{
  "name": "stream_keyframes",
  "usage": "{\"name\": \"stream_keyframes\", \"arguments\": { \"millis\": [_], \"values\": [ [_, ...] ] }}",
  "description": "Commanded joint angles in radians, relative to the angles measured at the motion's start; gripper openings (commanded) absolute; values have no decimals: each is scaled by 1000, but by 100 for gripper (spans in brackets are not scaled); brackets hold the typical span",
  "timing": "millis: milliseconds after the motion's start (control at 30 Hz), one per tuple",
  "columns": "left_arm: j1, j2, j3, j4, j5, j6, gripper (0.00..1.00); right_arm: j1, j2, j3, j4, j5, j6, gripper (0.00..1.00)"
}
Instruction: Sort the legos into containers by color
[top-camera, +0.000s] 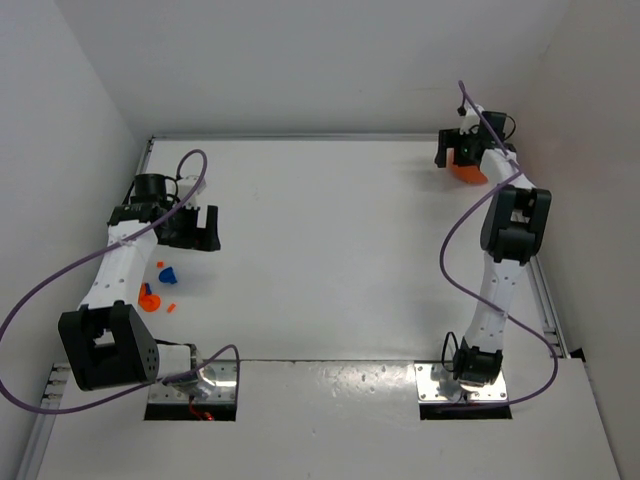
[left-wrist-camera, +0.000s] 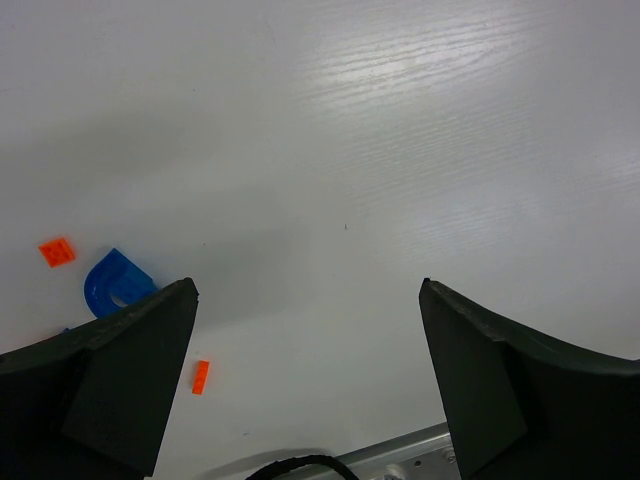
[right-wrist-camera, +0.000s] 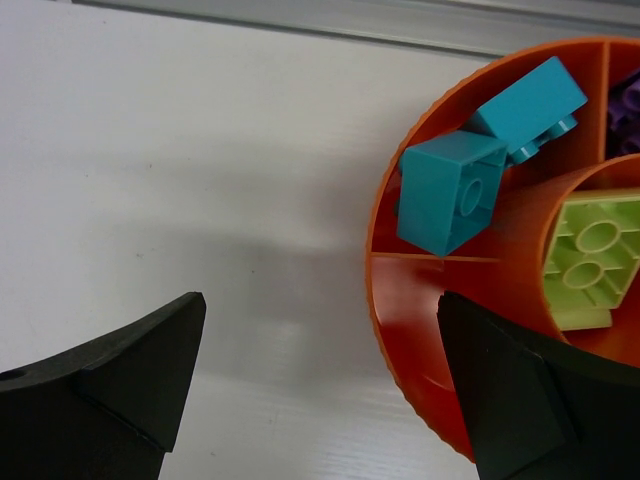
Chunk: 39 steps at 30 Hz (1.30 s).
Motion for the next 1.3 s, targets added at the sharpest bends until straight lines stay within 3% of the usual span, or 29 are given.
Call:
{"name": "stream_keyframes", "arguments": {
  "millis": [0, 667, 1267],
  "values": [
    [13, 3, 6, 21, 19, -7, 100, 12, -1, 44, 38, 9, 11, 100],
    [13, 12, 6, 21, 10, -7, 100, 30, 36, 64, 169, 74, 60, 100],
    [13, 12, 6, 21, 10, -7, 100, 39, 24, 66, 160, 65, 71, 100]
  ]
}}
